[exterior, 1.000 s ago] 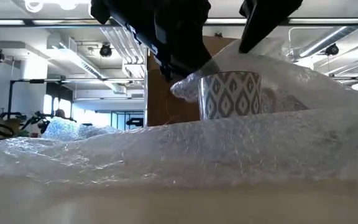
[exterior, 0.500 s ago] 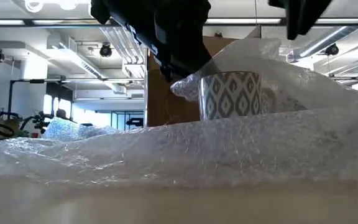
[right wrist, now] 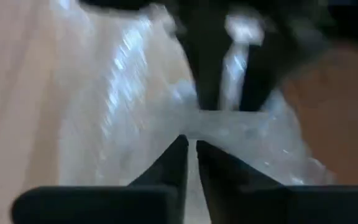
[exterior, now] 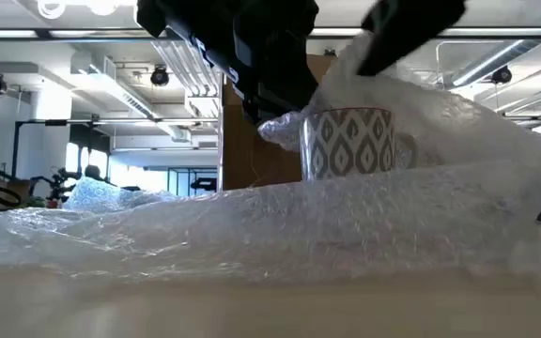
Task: Wrap mug
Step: Wrap the gray mug with bubble wrap
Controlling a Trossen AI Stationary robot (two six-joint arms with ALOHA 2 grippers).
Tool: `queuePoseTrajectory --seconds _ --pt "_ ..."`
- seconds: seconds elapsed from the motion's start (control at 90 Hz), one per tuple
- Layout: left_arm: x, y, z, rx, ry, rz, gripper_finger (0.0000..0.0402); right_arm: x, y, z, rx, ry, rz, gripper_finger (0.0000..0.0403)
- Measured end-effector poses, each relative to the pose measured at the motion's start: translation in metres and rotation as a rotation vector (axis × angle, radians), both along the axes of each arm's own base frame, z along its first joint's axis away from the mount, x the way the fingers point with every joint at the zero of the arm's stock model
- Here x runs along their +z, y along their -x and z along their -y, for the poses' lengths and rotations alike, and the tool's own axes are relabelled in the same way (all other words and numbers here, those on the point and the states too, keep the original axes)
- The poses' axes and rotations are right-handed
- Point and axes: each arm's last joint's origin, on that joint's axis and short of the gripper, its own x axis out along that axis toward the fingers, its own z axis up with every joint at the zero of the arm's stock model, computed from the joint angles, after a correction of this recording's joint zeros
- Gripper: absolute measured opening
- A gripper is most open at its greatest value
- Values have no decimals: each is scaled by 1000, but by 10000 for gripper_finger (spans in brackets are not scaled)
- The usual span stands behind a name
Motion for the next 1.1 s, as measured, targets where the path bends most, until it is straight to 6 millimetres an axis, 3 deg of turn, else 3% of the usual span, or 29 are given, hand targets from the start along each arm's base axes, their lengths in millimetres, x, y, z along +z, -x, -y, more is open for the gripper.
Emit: queuePoseTrajectory --seconds 0.122,0.211,0.3,0.556,0.889,1.1 --pt "0 0 0 0 0 0 98 -26 -10 9 -45 -36 -107 5" --pt "1 0 0 -1 1 3 98 -34 -17 14 -53 -99 -135 2" --pt "5 2 0 -3 1 -5 98 -35 -20 16 -66 -116 -140 1" --pt "42 1 6 -51 18 78 98 -22 -21 21 -61 -131 -118 1" --pt "0 -8 7 -47 -3 -13 98 -22 -18 22 -87 -143 -141 0" --pt "-1 -9 7 -52 -2 -11 98 12 -14 24 -101 -94 -258 0"
